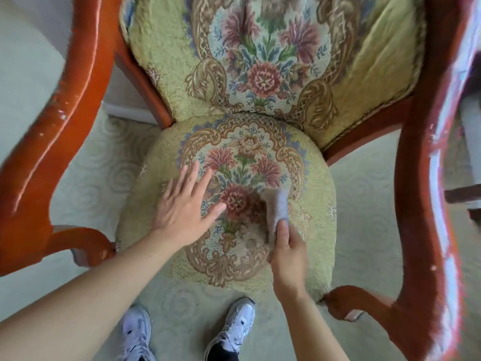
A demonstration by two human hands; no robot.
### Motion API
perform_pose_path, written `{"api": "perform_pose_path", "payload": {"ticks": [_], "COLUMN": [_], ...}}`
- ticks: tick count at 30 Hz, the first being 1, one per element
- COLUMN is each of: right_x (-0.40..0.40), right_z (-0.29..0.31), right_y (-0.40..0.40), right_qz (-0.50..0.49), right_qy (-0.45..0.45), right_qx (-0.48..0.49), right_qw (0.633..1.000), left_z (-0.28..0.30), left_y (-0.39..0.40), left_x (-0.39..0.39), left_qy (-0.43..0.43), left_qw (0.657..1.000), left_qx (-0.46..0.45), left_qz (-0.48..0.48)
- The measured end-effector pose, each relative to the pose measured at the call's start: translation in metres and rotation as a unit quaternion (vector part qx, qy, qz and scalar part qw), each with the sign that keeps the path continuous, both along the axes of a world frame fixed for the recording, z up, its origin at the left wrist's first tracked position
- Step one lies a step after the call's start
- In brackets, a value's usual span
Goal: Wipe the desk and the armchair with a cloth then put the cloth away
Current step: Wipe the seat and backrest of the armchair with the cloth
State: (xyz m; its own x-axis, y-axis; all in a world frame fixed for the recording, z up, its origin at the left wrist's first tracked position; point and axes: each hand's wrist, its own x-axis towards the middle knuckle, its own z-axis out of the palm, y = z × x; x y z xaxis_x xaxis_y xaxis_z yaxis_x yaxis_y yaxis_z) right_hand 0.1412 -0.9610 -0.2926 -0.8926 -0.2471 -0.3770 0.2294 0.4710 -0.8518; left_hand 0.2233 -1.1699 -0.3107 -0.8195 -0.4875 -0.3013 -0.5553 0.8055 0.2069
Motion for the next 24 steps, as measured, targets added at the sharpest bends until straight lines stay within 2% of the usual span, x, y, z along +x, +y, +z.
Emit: {"api": "perform_pose_path", "payload": {"ticks": [4, 8, 16, 24], "right_x": [-0.058, -0.1, -0.142, -0.196], "right_z": [0.076, 0.135, 0.204, 0.251], "right_y": [-0.029, -0.054, -0.091, -0.135], "right_qz": [-0.045, -0.064, -0.154, -0.25], "right_qy": [-0.058, -0.039, 0.043, 0.244], "right_qx": [-0.117, -0.216, -0.188, -0.07], "right_qw": [0.99, 0.974, 0.969, 0.934], "left_z": [0.063, 0.114, 0.179, 0.196], "left_y": [-0.008, -0.023, -0.083, -0.147], "left_x": [-0.035, -0.065, -0.117, -0.164], "left_qy": [0.054, 0.097, 0.133, 0.105], "left_qw": [0.998, 0.995, 0.989, 0.992], "left_qx": [-0.021, -0.038, -0.061, -0.055], "left_qz": [0.009, 0.005, -0.006, -0.036]}}
